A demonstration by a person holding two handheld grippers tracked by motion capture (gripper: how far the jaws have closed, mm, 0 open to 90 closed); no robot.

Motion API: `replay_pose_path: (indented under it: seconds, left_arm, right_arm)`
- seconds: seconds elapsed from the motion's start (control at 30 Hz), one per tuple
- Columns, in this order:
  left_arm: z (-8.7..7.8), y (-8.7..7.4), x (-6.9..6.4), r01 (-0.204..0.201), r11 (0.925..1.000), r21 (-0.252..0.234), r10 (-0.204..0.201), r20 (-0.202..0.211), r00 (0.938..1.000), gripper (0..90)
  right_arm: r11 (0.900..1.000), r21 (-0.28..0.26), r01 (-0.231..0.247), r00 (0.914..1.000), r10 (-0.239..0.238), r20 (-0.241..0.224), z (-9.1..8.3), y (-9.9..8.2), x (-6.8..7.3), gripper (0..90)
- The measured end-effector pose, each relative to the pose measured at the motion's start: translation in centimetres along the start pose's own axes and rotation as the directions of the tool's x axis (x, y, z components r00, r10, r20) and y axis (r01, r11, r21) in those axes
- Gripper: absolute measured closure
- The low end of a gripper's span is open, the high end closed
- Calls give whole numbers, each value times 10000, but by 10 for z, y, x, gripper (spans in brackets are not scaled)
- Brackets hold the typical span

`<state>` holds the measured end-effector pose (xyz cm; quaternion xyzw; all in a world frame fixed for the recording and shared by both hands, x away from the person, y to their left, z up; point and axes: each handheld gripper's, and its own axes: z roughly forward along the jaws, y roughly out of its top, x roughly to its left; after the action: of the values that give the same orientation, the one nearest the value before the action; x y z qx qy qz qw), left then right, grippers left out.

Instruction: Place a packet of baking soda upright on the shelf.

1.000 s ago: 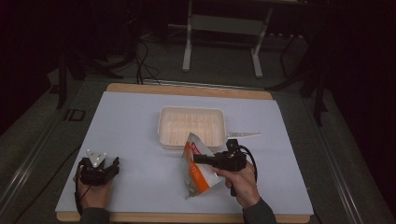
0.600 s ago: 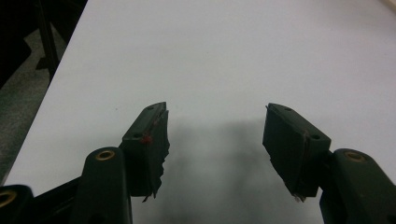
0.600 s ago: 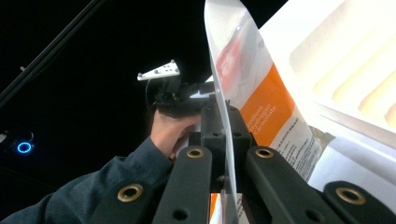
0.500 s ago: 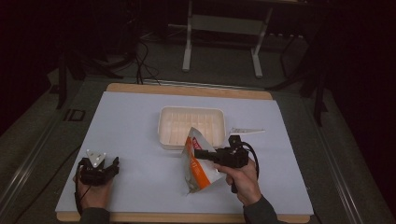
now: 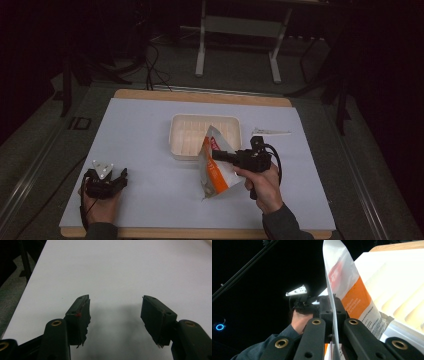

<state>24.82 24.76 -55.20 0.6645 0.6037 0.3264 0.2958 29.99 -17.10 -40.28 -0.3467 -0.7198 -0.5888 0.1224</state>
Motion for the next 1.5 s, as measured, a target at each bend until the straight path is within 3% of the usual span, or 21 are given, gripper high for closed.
replay_pose_path:
  seconds: [0.43, 0.73, 1.0, 1.5]
  left_arm:
    - [0, 0, 0, -6, 10000, -38, 6, 4, 10000, 403]
    - [0, 0, 0, 31, 10000, -61, -31, 8, 10000, 403]
    - [0, 0, 0, -7, 10000, -43, 7, -33, 10000, 403]
    - [-1, 0, -1, 9, 10000, -95, -9, -12, 10000, 402]
  right_arm:
    - [9990, -322, 298, 9978, -278, 600, -7, 18, 2, 900]
    - [9977, -522, 434, 9917, -367, 1232, -5, 30, -1, 900]
    - [9938, -992, 501, 9884, -351, 1476, -10, 40, -5, 900]
    - [9904, -1169, 735, 9822, -516, 1807, -1, 55, -10, 900]
